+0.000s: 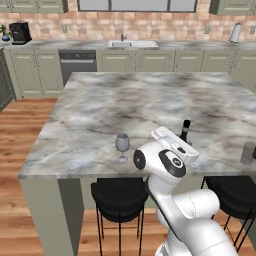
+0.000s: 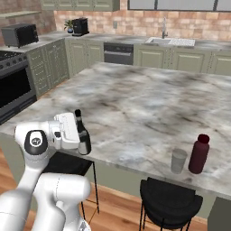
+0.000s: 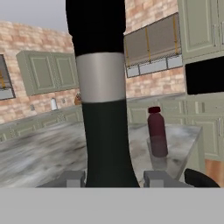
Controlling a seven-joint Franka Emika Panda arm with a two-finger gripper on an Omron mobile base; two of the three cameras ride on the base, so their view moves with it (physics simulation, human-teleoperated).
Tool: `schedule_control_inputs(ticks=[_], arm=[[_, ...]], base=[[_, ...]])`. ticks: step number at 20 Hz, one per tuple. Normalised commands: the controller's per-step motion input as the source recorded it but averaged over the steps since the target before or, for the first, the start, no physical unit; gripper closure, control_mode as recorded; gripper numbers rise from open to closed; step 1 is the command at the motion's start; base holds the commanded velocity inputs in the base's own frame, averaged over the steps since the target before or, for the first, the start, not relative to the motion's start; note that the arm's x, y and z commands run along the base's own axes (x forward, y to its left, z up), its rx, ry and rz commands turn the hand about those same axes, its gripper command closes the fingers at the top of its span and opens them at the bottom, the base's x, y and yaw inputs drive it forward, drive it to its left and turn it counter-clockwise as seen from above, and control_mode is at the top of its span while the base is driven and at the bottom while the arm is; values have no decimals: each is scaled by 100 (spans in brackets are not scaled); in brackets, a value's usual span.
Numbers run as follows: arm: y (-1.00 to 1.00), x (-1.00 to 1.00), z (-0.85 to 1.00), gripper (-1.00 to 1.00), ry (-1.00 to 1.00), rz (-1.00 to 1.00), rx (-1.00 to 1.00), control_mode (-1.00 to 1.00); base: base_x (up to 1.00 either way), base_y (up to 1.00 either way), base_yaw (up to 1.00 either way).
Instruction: There is a wine glass and glass cup on the dining counter. Place the wine bottle next to the wine glass and the juice bottle next to the glass cup.
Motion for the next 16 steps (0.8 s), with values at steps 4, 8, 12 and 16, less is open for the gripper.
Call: schedule_control_inputs(ticks=[4, 8, 12, 16], arm=[[0, 0, 0, 100, 0, 0, 0, 100], [0, 0, 0, 100, 0, 0, 0, 100], [0, 0, 0, 100, 0, 0, 0, 100], [0, 17, 1, 100, 0, 6, 2, -100]], base=[[0, 0, 0], [-1, 0, 0], [1, 0, 0], [0, 0, 0]])
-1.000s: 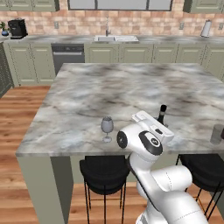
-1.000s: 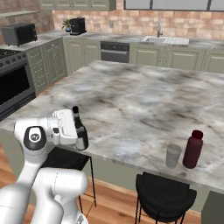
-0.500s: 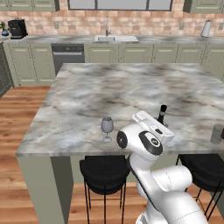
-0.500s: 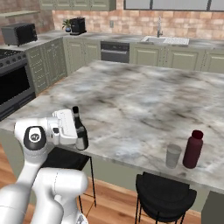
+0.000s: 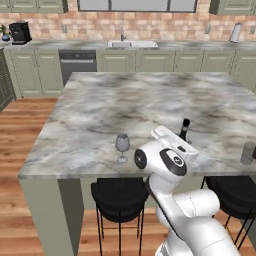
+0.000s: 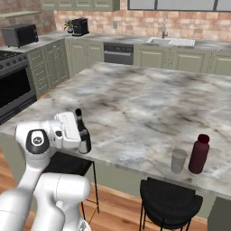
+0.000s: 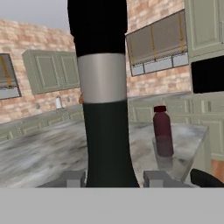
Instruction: There is a wine glass and glass cup on the dining counter. Place the wine bottle next to the wine glass and the juice bottle next to the glass cup.
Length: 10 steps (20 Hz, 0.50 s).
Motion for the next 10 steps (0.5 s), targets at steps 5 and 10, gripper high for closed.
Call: schedule_control_inputs(ticks=[5, 10], arm=[[4, 36, 4, 100, 2, 11, 2, -100], [13, 28, 0, 100, 10, 10, 7, -100]], base=[[0, 0, 0], [0, 0, 0]])
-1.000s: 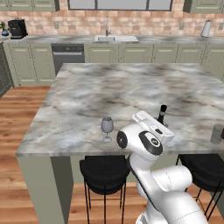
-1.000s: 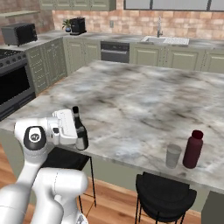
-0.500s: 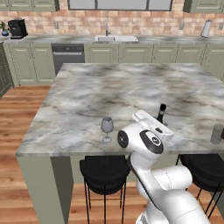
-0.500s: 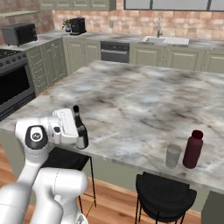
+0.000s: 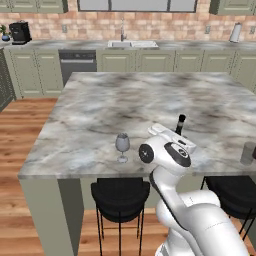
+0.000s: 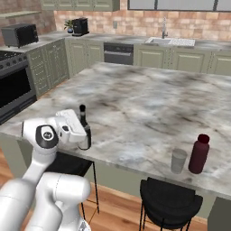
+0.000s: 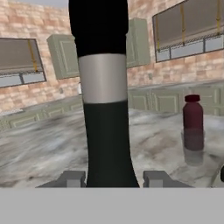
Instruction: There is a wine glass and glass cup on the dining counter. Place the wine bottle next to the wine glass and the juice bottle next to the glass cup.
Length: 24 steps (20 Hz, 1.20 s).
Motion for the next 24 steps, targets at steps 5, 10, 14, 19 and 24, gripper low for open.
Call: schedule_control_inputs(ticks=[5, 10, 14, 19, 24], arm=[[17, 37, -5, 100, 7, 5, 2, -100], [25, 42, -13, 100, 1, 0, -1, -100], [24, 30, -17, 100, 0, 0, -4, -100], [16, 34, -21, 100, 0, 0, 0, -100], [14, 26, -20, 100, 0, 0, 0, -100]], base=[[0, 0, 0], [0, 0, 0], [0, 0, 0], [0, 0, 0], [0, 0, 0]])
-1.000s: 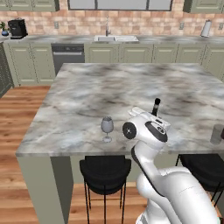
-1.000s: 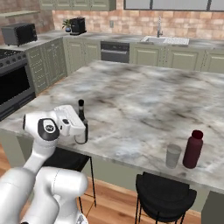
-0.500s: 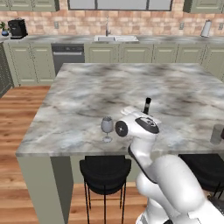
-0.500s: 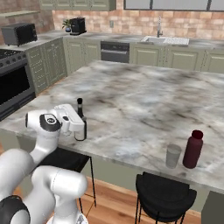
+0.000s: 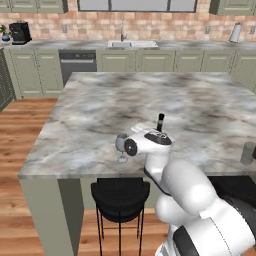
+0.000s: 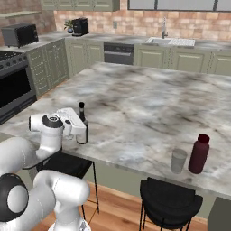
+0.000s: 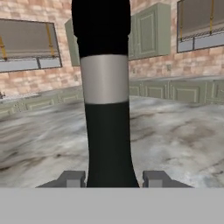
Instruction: There is a wine glass and glass cup on the dining counter. Place the wine bottle next to the wine glass and the juice bottle next to the glass cup.
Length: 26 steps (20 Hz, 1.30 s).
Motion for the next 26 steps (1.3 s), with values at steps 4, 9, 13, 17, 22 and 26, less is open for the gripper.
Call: schedule_control_inputs(ticks=[4, 9, 13, 17, 22, 26], arm=[[14, 27, -17, 100, 0, 0, 0, -100], [4, 13, -19, 100, 0, 9, 1, -100], [0, 9, -13, 100, 0, 14, 1, -100], [0, 10, -12, 100, 0, 16, 0, -100], [0, 12, -10, 100, 0, 18, 0, -100], [0, 21, -11, 100, 0, 15, 4, -100]], base=[[0, 0, 0], [0, 0, 0], [0, 0, 0], [0, 0, 0], [0, 0, 0], [0, 0, 0]])
